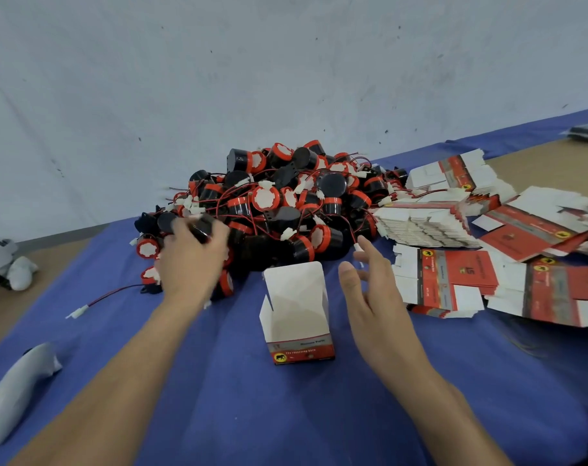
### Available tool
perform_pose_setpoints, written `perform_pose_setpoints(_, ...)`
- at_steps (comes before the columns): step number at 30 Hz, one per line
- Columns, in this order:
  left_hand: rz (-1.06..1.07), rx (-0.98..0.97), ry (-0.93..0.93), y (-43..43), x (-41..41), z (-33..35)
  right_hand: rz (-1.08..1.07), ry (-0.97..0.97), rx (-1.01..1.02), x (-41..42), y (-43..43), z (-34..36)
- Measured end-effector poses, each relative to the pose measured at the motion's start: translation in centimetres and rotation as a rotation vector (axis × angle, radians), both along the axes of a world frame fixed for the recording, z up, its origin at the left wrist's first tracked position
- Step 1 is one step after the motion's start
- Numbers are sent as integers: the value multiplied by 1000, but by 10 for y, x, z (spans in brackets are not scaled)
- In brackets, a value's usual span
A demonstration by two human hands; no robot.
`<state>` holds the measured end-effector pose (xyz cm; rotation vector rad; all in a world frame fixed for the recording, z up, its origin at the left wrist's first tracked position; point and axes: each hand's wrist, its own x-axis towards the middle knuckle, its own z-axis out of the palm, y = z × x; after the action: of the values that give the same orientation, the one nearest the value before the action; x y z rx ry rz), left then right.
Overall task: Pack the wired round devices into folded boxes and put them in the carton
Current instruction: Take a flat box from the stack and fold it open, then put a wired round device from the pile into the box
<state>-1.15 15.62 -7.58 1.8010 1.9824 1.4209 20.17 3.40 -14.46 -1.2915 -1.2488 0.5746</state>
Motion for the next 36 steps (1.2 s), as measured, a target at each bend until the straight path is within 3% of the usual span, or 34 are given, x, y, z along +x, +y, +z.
perform_pose_setpoints(4, -10, 158, -400, -16, -21, 48, -35, -4, 28, -2, -2, 2)
perform_pose_setpoints(8, -19, 363, -523, -54, -34, 68, -63, 2, 52, -6, -5, 8)
perform_pose_setpoints(12, -173, 431, -283, -99, -32, 49, -47, -67, 202, -18, -14, 19)
perform_pose_setpoints(18, -432, 272, 142, -127, -14, 12, 104, -570, 429, -55, -28, 29)
perform_pose_setpoints(20, -462, 258, 275, -128, -11, 4, 67, -585, 430, -61, -27, 28)
perform_pose_setpoints(24, -537, 231, 352, -132, -12, -7, 105, -511, 390, -59, -27, 25)
perform_pose_setpoints(28, -641, 216, 100, -136, -20, -17, 257, -48, 270, -66, -35, 30)
perform_pose_setpoints(31, -609, 180, 145, -138, -18, -26, 306, 241, 270, -67, -39, 35)
perform_pose_setpoints(36, -532, 216, 139, -146, -8, -35, 337, 493, 196, -72, -38, 35)
